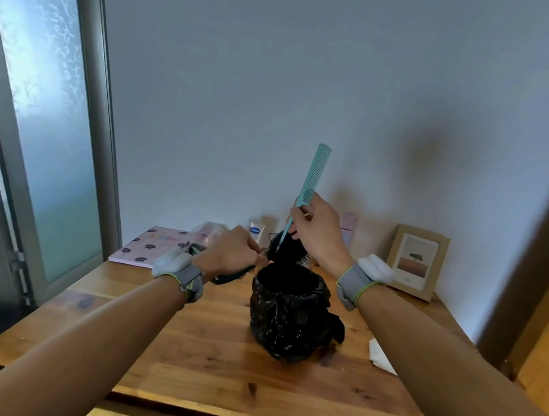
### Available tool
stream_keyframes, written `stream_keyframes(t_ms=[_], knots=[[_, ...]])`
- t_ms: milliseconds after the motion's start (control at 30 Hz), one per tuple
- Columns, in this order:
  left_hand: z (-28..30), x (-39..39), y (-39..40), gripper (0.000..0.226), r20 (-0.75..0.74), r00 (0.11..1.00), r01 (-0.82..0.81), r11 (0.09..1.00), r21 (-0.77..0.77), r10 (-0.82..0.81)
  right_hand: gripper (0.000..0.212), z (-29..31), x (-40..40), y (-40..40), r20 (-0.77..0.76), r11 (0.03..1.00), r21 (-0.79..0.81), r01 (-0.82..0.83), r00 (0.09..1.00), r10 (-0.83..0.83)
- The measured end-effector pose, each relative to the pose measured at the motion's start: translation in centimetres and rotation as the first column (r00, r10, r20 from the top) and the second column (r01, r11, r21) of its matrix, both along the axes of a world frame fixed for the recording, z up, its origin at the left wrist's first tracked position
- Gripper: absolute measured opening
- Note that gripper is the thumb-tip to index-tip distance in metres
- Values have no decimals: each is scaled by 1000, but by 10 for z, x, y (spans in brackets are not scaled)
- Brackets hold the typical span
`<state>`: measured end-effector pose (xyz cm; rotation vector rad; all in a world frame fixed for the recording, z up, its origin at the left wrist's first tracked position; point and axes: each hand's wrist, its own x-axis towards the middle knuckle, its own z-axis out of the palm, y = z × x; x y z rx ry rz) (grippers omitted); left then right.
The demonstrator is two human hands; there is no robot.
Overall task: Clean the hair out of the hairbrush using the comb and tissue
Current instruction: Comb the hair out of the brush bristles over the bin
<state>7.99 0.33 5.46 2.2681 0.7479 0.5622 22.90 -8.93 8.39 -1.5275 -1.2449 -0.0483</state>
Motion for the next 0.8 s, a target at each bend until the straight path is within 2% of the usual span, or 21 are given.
stream_keyframes(t_ms=[67, 167, 400, 567, 667, 800], knots=[[-5, -1, -1, 27, -16, 1000, -17, 1000, 2, 17, 9, -8, 1, -3, 4, 999, -27, -29, 1000, 29], [-10, 1, -1, 33, -11, 999, -46, 999, 3, 46, 18, -18, 1, -8, 32, 996, -66, -56, 998, 58], [-14, 8, -2, 35, -23, 998, -51, 999, 7, 51, 12, -44, 10, -21, 114, 982, -173, -69, 989, 90], [-17, 5, 2, 31, -27, 999, -41, 999, -13, 41, 10, -50, 18, -32, 86, 981, -189, -49, 994, 66], [-21, 3, 2, 34, -29, 999, -40, 999, -22, 39, 8, -42, 18, -36, 62, 992, -122, -21, 998, 29], [-24, 4, 3, 32, -29, 998, -53, 999, 0, 53, 9, -20, 10, -39, 1, 988, 148, 36, 999, -36]])
